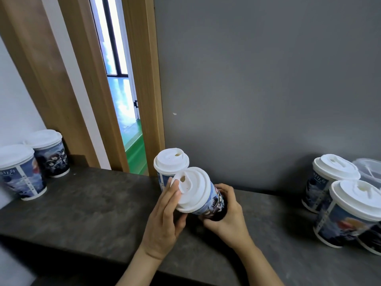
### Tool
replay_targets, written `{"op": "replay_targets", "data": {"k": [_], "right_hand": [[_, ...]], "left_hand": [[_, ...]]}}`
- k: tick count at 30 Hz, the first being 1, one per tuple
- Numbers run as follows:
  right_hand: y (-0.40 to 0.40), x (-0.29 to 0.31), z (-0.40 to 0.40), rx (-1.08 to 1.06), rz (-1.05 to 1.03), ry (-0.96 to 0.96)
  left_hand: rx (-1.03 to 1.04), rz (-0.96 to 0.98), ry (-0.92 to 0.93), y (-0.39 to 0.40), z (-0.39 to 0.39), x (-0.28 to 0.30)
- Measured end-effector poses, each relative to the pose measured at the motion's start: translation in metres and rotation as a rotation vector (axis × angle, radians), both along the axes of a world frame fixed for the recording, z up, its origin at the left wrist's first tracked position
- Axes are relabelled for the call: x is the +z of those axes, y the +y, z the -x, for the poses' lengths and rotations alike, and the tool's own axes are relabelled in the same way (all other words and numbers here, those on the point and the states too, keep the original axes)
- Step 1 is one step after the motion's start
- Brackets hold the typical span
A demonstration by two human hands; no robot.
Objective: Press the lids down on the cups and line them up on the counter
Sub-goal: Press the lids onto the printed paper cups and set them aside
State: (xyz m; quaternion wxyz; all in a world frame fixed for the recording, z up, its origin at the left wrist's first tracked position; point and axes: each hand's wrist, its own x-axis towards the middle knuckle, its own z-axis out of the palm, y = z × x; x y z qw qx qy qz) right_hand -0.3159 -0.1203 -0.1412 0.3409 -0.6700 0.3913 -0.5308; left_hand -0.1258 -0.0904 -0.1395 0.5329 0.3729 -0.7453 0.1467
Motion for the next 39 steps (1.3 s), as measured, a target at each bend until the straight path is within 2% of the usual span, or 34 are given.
{"op": "replay_targets", "data": {"k": [6,9,11,14,18,21,25,30,35,39], "right_hand": [[0.002,0.006,0.006,0.212,-0.198,-0.131],[-0.003,0.012,0.008,0.381,-0.294,-0.446],[-0.004,0.015,0.01,0.491,-0.371,-0.661],[-0.004,0.018,0.013,0.556,-0.472,-0.81],[-0.005,0.018,0.019,0.494,-0.62,-0.972],[-0.008,0.02,0.022,0.463,-0.579,-1.077],[-0.01,0.024,0.022,0.462,-0.596,-0.991],[-0.004,0.025,0.016,0.55,-0.639,-0.812],[-0.003,0.026,0.019,0.661,-0.726,-0.889],[0.0,0.025,0.017,0.682,-0.665,-0.878]], "left_hand": [[0.078,0.099,0.032,0.003,0.009,0.007],[0.088,0.115,0.07,-0.001,0.028,0.034],[0.059,0.058,0.077,-0.006,0.041,0.058],[-0.03,-0.06,0.057,-0.013,0.055,0.092],[-0.189,-0.272,0.077,-0.025,0.054,0.126],[-0.218,-0.385,0.061,-0.029,0.04,0.133],[-0.245,-0.555,0.009,-0.019,0.028,0.129],[-0.237,-0.633,0.033,-0.016,0.021,0.136],[-0.279,-0.718,0.002,-0.017,0.019,0.141],[-0.177,-0.69,0.033,-0.02,0.016,0.139]]}}
